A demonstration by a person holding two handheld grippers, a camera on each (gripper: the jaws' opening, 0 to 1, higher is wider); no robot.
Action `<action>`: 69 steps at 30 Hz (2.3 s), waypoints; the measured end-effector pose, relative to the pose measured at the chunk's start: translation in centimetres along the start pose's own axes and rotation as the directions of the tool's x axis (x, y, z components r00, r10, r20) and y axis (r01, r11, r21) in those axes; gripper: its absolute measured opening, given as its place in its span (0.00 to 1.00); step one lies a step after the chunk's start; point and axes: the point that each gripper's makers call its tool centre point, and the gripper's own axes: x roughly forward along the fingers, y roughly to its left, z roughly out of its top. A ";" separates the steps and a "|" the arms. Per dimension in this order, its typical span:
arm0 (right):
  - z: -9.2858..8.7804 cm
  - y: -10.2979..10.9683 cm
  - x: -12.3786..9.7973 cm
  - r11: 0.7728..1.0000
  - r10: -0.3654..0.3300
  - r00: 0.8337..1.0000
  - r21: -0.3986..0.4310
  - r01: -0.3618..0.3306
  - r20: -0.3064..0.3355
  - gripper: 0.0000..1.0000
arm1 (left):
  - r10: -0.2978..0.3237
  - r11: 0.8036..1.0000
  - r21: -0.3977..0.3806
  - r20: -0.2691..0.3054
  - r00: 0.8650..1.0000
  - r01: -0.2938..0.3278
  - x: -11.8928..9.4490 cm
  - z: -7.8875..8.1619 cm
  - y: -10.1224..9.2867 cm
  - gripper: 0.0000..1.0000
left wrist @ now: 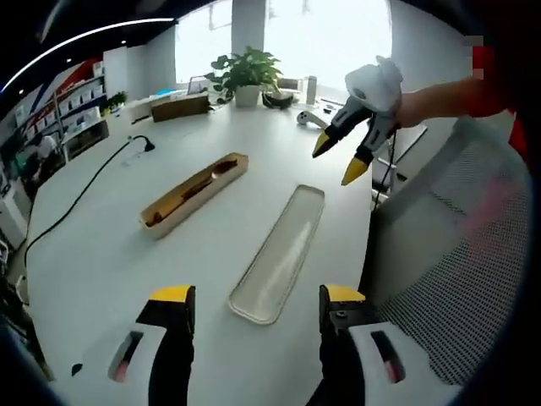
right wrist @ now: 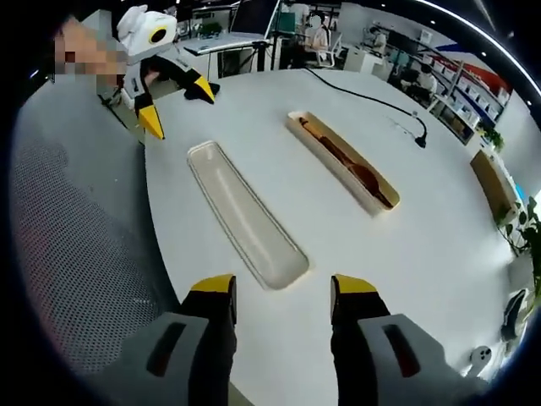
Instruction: Arrange the utensils inside the cutlery case until each visible utensil rests in its matching compartment.
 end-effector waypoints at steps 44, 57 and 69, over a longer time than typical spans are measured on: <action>0.9 1.9 5.8 0.972 0.221 0.971 -0.058 -0.226 -0.088 0.42 | -0.067 0.998 -0.013 -0.137 0.988 0.066 5.1 -2.8 -0.1 0.44; -0.2 1.9 5.1 0.987 0.138 0.986 -0.075 -0.145 -0.090 0.32 | -0.119 0.990 -0.088 -0.128 0.985 0.108 5.5 -2.5 -0.3 0.42; 0.2 1.8 5.8 0.984 0.109 0.993 -0.135 -0.114 -0.045 0.05 | -0.135 0.985 -0.125 -0.107 0.985 0.121 5.4 -1.6 -0.3 0.43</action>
